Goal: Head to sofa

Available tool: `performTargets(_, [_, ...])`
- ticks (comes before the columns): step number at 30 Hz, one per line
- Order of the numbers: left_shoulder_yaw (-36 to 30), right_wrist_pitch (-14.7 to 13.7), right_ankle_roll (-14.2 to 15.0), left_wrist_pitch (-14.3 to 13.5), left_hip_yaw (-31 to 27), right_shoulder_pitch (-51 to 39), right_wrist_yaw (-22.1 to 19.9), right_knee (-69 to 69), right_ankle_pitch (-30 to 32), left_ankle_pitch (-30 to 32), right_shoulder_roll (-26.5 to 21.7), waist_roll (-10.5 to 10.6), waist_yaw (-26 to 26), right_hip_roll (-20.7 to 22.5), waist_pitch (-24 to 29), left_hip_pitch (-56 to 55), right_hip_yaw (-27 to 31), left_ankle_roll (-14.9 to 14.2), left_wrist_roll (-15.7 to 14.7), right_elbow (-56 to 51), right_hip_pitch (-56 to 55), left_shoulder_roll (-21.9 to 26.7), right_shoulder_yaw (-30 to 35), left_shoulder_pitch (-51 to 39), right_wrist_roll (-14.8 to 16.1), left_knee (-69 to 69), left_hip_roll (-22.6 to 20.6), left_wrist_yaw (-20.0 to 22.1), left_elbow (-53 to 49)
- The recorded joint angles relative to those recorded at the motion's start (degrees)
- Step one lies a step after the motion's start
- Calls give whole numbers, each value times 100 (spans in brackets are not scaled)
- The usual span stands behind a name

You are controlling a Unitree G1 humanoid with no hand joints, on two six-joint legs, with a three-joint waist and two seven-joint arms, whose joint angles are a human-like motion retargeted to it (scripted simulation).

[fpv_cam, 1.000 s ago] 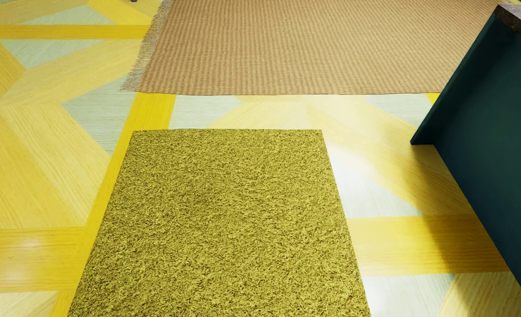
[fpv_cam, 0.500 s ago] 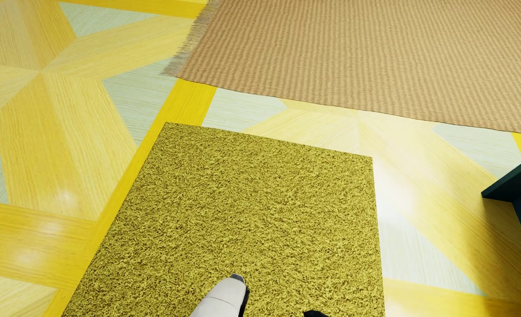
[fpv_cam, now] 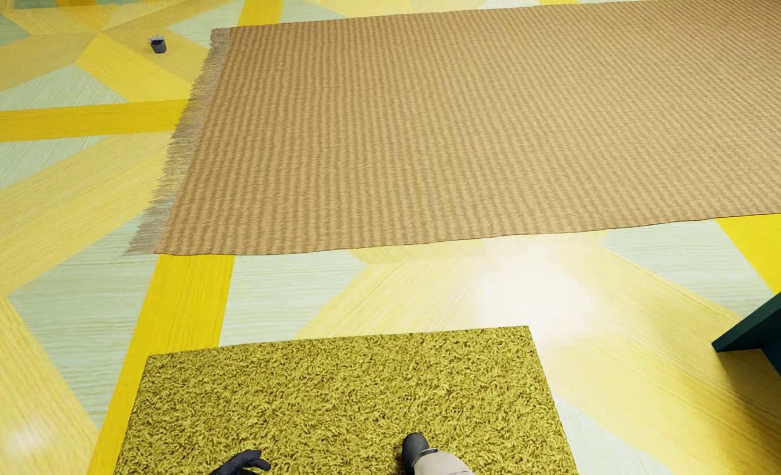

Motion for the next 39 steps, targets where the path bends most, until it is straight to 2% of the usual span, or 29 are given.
performTargets(2, [152, 0, 0, 0, 0, 55, 0, 578, 2391, 616, 28, 187, -170, 173, 12, 236, 0, 0, 0, 76, -357, -119, 98, 46, 0, 453, 185, 0, 258])
performTargets(3, [215, 0, 0, 0, 0, 14, 0, 1076, 3034, 1480, 42, 364, -215, 332, 44, 195, 0, 0, 0, 164, -366, -245, 180, 199, 0, 1034, 385, 0, 450])
performTargets(5, [21, 0, 0, 0, 0, 11, 0, 1438, 2921, 3372, 80, 446, 99, 684, -15, -582, 0, 0, 0, 248, 192, -372, 25, 559, 0, 3169, 584, 0, 750])
performTargets(6, [-245, 0, 0, 0, 0, -72, 0, 1381, 2630, 2933, 33, 489, 297, 820, 57, -1111, 0, 0, 0, 89, 653, -364, 39, 664, 0, 4326, 707, 0, 830])
performTargets(7, [-361, 0, 0, 0, 0, -190, 0, 1200, 2203, 1981, 26, 441, 594, 811, 119, -1624, 0, 0, 0, 1, 1230, -359, -13, 778, 0, 4981, 750, 0, 851])
performTargets(9, [-347, 0, 0, 0, 0, -589, 0, 762, 1393, 1047, 9, 107, 1335, 635, 65, -2673, 0, 0, 0, -191, 2191, -307, 20, 1001, 0, 4867, 646, 0, 1054])
performTargets(12, [-355, 0, 0, 0, 0, -1197, 0, -42, 68, 1381, -191, -199, 2092, 343, 49, -3390, 0, 0, 0, -633, 3718, -152, -46, 1339, 0, 2229, 695, 0, 1166])
performTargets(14, [-485, 0, 0, 0, 0, -1548, 0, -199, -630, 2387, -273, -227, 2331, 281, -135, -3691, 0, 0, 0, -785, 4278, -110, -538, 1368, 0, 409, 740, 0, 1331])
performTargets(15, [-459, 0, 0, 0, 0, -1670, 0, -193, -707, 2924, -267, -279, 2326, 292, -221, -3923, 0, 0, 0, -804, 4461, -100, -783, 1375, 0, -1963, 747, 0, 1413])
performTargets(16, [-553, 0, 0, 0, 0, -1730, 0, -68, -565, 2463, -361, -316, 2479, 171, -226, -4156, 0, 0, 0, -951, 4623, -72, -824, 1369, 0, -35, 747, 0, 1406])
performTargets(17, [-656, 0, 0, 0, 0, -1610, 0, 173, -218, 2522, -365, -408, 2640, -3, -155, -4260, 0, 0, 0, -1104, 4867, -57, -1141, 1327, 0, 496, 580, 0, 1485])
performTargets(18, [-686, 0, 0, 0, 0, -1488, 0, 768, 512, 2811, -259, -517, 2747, -169, -247, -4377, 0, 0, 0, -1017, 4795, -62, -1298, 1328, 0, 1006, 460, 0, 1595])
performTargets(19, [-670, 0, 0, 0, 0, -1303, 0, 1803, 1681, 2607, -74, -706, 2776, -428, -210, -4203, 0, 0, 0, -833, 4581, -73, -1357, 1310, 0, 1474, 172, 0, 1741])
performTargets(20, [-569, 0, 0, 0, 0, -1142, 0, 3277, 2612, 2297, -8, -686, 2642, -397, -215, -3992, 0, 0, 0, -744, 3909, -113, -1271, 1233, 0, 1551, -24, 0, 1782])
performTargets(22, [-457, 0, 0, 0, 0, -1068, 0, 5570, 2265, 1882, 69, -636, 2293, -478, 8, -3037, 0, 0, 0, -525, 2548, -142, -704, 1119, 0, 1281, -194, 0, 1475])
performTargets(23, [-437, 0, 0, 0, 0, -921, 0, 5615, 2191, 1821, 184, -455, 1951, -318, 18, -2572, 0, 0, 0, -388, 1940, -157, -703, 1072, 0, 1053, -67, 0, 1235])
performTargets(24, [-490, 0, 0, 0, 0, -655, 0, 5016, 2390, 1740, 51, -309, 1543, -279, 76, -2183, 0, 0, 0, -705, 1440, -136, -569, 948, 0, 819, -41, 0, 988])
performTargets(25, [-501, 0, 0, 0, 0, -621, 0, 3839, 2889, 1658, 143, -245, 1258, -199, 126, -1702, 0, 0, 0, -191, 1148, -58, -273, 841, 0, 615, 84, 0, 770])
performTargets(26, [-357, 0, 0, 0, 0, -443, 0, 2497, 3140, 1555, 200, -209, 991, -202, 48, -1372, 0, 0, 0, -38, 814, -45, -493, 778, 0, 375, 79, 0, 511])
performTargets(27, [-256, 0, 0, 0, 0, -310, 0, 1101, 2548, 1371, 197, -193, 829, -139, -4, -896, 0, 0, 0, 111, 746, 1, -521, 736, 0, 145, 95, 0, 294])
performTargets(28, [-59, 0, 0, 0, 0, -212, 0, 364, 535, 1128, 161, -265, 746, -93, -106, -544, 0, 0, 0, 135, 760, 72, -353, 667, 0, -29, -13, 0, 86])
performTargets(29, [114, 0, 0, 0, 0, -83, 0, -1676, 2156, 800, 100, -300, 689, -138, -251, -347, 0, 0, 0, 138, 637, 154, -225, 641, 0, -33, -45, 0, -63])
performTargets(30, [268, 0, 0, 0, 0, 32, 0, -1841, 2377, 591, 71, -343, 617, -138, -297, -176, 0, 0, 0, 197, 525, 190, -100, 608, 0, -10, -131, 0, -64])
performTargets(31, [466, 0, 0, 0, 0, 87, 0, 223, 398, 558, 54, -269, 522, -42, -247, -6, 0, 0, 0, 272, 332, 157, -7, 654, 0, 158, -105, 0, -8])
performTargets(32, [655, 0, 0, 0, 0, 149, 0, 417, 1063, 802, 28, -179, 497, 156, -246, 85, 0, 0, 0, 328, 312, 102, 2, 744, 0, 541, -43, 0, 143])
performTargets(34, [664, 0, 0, 0, 0, 232, 0, 840, 2687, 2686, -17, 182, 640, 701, -153, -540, 0, 0, 0, 497, 436, -88, -29, 953, 0, 2832, 506, 0, 591])
performTargets(35, [626, 0, 0, 0, 0, 189, 0, 1028, 2816, 2606, -40, 219, 752, 888, -85, -1198, 0, 0, 0, 455, 634, -118, -124, 1054, 0, 4127, 671, 0, 725])
performTargets(36, [504, 0, 0, 0, 0, 143, 0, 952, 2730, 1960, -79, 210, 760, 973, 98, -1802, 0, 0, 0, 302, 1100, -129, -286, 1096, 0, 4745, 760, 0, 833])
performTargets(39, [293, 0, 0, 0, 0, -204, 0, 693, 1701, 1535, -152, -282, 1685, 896, 155, -2941, 0, 0, 0, -282, 2165, -19, -500, 1315, 0, 2621, 636, 0, 1040])
